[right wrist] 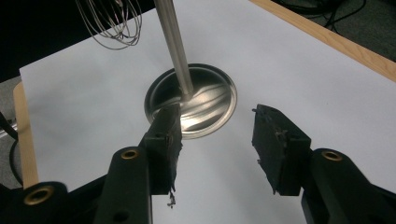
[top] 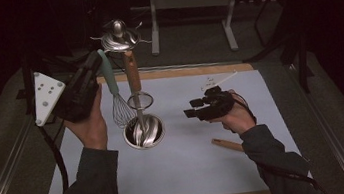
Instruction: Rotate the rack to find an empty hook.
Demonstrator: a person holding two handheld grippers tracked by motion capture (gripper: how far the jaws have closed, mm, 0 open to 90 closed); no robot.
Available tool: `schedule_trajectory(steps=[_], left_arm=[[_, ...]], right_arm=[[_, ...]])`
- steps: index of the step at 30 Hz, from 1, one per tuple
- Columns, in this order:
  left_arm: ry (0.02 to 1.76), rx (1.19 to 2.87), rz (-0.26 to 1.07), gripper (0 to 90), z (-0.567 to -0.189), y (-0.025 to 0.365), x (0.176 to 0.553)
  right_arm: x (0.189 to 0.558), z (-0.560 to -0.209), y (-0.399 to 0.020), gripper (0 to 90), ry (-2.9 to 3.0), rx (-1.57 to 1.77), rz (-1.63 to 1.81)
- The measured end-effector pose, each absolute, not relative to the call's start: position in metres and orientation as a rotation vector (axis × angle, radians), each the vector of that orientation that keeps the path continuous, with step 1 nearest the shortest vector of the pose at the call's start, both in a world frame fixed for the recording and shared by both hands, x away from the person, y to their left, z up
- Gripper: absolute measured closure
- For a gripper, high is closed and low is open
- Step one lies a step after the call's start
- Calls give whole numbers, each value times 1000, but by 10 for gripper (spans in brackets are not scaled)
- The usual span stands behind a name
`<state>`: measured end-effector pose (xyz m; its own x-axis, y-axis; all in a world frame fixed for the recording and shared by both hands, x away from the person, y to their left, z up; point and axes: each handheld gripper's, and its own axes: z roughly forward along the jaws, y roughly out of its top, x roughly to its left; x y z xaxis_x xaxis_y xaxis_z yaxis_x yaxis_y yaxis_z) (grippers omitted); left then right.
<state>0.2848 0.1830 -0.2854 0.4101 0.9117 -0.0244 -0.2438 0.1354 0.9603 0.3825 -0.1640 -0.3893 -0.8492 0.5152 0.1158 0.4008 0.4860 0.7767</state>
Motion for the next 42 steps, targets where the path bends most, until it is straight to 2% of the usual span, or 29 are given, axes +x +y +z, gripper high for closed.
schedule_trajectory(steps=[29,42], left_arm=[[843,1172,1017,896,-270,198,320],[834,1192,1042,886,-271,197,315]], right_arm=[[384,-396,-174,517,2589,847,1302],[384,-399,-181,517,2583,868,1302]])
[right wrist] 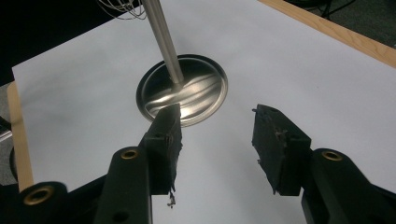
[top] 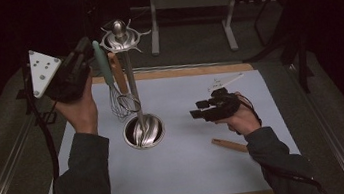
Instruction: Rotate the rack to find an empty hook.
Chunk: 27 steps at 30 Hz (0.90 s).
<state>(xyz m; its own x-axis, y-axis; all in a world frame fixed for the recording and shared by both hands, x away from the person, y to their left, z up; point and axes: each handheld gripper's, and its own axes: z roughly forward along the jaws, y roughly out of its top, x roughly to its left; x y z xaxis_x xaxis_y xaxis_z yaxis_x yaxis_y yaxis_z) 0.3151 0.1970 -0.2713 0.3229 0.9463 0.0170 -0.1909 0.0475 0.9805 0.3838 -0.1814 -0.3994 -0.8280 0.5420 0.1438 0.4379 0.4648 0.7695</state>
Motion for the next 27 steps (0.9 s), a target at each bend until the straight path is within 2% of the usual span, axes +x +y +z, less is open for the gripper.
schedule_trajectory(steps=[27], left_arm=[[820,1240,1025,899,-275,200,310]], right_arm=[[385,-406,-183,517,2594,884,1289]])
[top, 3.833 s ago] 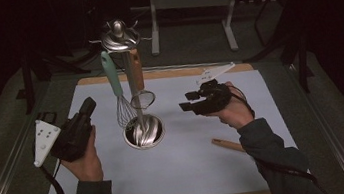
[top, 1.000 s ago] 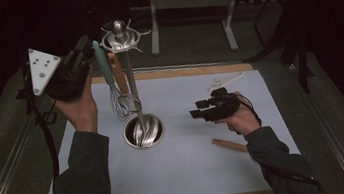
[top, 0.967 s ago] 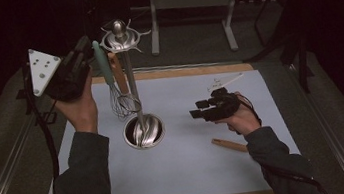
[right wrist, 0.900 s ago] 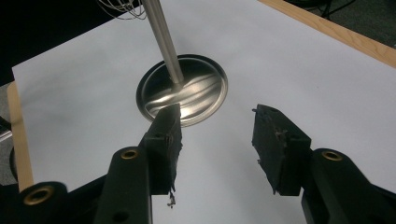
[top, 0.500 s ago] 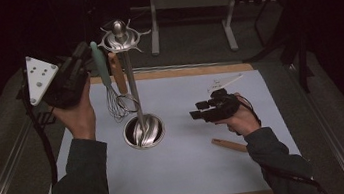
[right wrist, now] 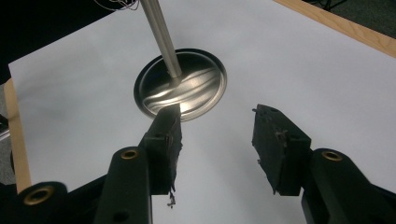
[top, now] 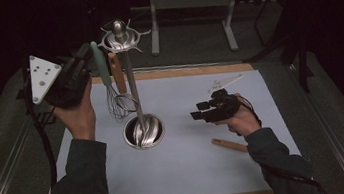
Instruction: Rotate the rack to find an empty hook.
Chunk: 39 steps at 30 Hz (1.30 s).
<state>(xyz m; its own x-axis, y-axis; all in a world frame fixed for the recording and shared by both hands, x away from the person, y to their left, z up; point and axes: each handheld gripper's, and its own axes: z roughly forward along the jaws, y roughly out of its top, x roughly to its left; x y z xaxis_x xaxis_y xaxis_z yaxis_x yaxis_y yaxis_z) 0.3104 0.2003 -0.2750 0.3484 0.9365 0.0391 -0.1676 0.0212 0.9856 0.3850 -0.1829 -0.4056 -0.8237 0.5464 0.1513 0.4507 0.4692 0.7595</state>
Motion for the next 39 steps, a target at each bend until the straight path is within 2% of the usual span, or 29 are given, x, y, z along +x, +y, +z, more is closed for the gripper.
schedule_trajectory(steps=[25,39], left_arm=[[867,1288,1021,898,-268,203,328],[891,1266,988,897,-292,217,313]], right_arm=[[386,-409,-190,517,2591,901,1285],[384,-416,-203,564,2583,938,1243]])
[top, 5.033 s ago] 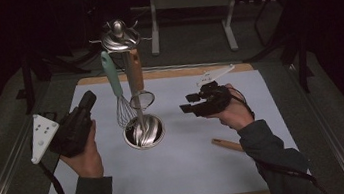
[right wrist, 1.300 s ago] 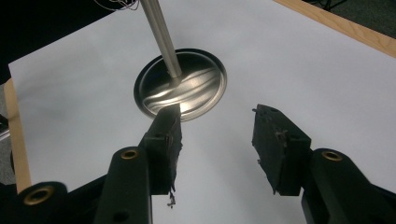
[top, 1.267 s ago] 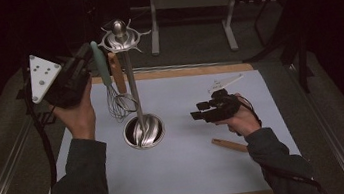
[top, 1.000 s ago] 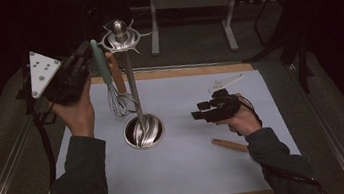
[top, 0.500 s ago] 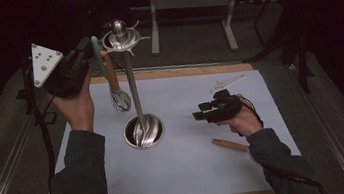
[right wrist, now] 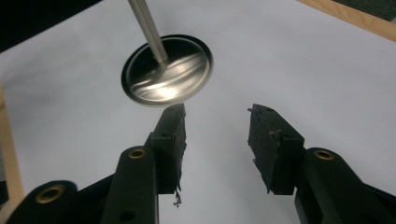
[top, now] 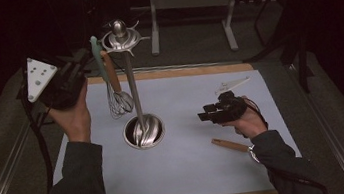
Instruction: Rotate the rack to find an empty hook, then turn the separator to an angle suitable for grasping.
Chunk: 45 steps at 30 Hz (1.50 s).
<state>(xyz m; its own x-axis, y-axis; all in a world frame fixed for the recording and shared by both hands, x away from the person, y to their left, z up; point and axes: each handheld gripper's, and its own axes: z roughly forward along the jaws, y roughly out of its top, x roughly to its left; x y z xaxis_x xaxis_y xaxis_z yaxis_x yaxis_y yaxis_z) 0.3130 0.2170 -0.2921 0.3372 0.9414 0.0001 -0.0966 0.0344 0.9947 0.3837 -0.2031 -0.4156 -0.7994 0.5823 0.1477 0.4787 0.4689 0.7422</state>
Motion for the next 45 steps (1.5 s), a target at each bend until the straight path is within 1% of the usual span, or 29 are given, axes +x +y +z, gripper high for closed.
schedule_trajectory(steps=[14,24,28,34,41,45], left_arm=[[983,1289,926,876,-344,228,303],[1030,1371,884,775,-401,235,295],[1077,1376,855,737,-429,240,291],[1114,1376,807,680,-466,243,278],[1156,1412,773,667,-498,241,268],[1174,1424,754,661,-511,239,265]], right_arm=[[379,-416,-221,564,2550,964,1189],[376,-423,-241,566,2535,1003,1127],[371,-429,-248,566,2547,1012,1102],[358,-444,-258,573,2597,991,977],[348,-464,-273,577,2638,993,856],[346,-472,-286,605,2660,1022,811]])
